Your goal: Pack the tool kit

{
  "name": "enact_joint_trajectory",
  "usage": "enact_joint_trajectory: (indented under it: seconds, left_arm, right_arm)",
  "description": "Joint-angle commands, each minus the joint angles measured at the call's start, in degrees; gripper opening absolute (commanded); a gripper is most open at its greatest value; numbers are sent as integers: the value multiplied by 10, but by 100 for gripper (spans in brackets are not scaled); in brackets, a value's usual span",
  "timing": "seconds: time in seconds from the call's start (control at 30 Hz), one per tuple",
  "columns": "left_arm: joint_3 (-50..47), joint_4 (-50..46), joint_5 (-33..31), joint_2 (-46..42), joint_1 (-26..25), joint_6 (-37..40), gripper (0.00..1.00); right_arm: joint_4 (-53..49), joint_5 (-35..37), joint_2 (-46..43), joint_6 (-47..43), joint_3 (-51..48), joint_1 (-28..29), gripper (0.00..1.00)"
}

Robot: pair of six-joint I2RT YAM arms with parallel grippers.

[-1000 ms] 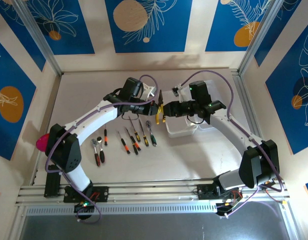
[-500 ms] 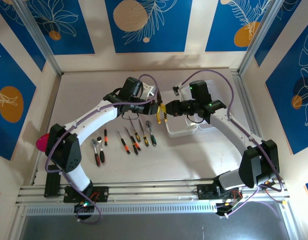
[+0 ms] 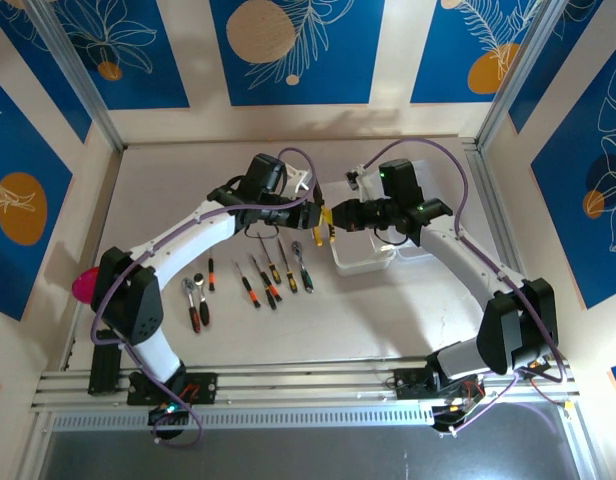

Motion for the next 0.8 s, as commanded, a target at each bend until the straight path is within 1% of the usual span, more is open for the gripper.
enact_joint_trajectory:
  seconds: [0.0,0.03,0.13,0.27,0.4,0.5,0.6,0.67,0.77]
  left_arm:
    - [28,13,13,-8,-7,9,40]
    - [31,4,5,-8,-6,13,44]
    - [33,-9,-6,-15,-1,21,49]
    - [28,-17,-13,-29,10,27,51]
    - [11,-28,-26,-54,29,33,60]
    - [-21,-42,-44,-83,50,37,73]
    - [-70,-64,-70,-111,80,37,99]
    - [-105,-88,-90,-127,101,34,100]
    - [-151,-122,-138,-150,123,37,100]
  right_arm:
    - [6,-4,-16,-9,5,-10,0]
    - [4,-3,-20,-11,3,-16,0]
    - [-1,-5,-30,-11,-4,-35,0]
    - [-12,-6,-45,-17,-13,-58,0]
    - [-35,-6,-59,-34,-15,-84,0]
    - [-74,5,-60,-62,-4,-99,0]
    - [-115,35,-46,-87,10,-102,0]
    - [-133,64,-28,-95,14,-101,0]
    - [-129,82,-1,-96,12,-98,0]
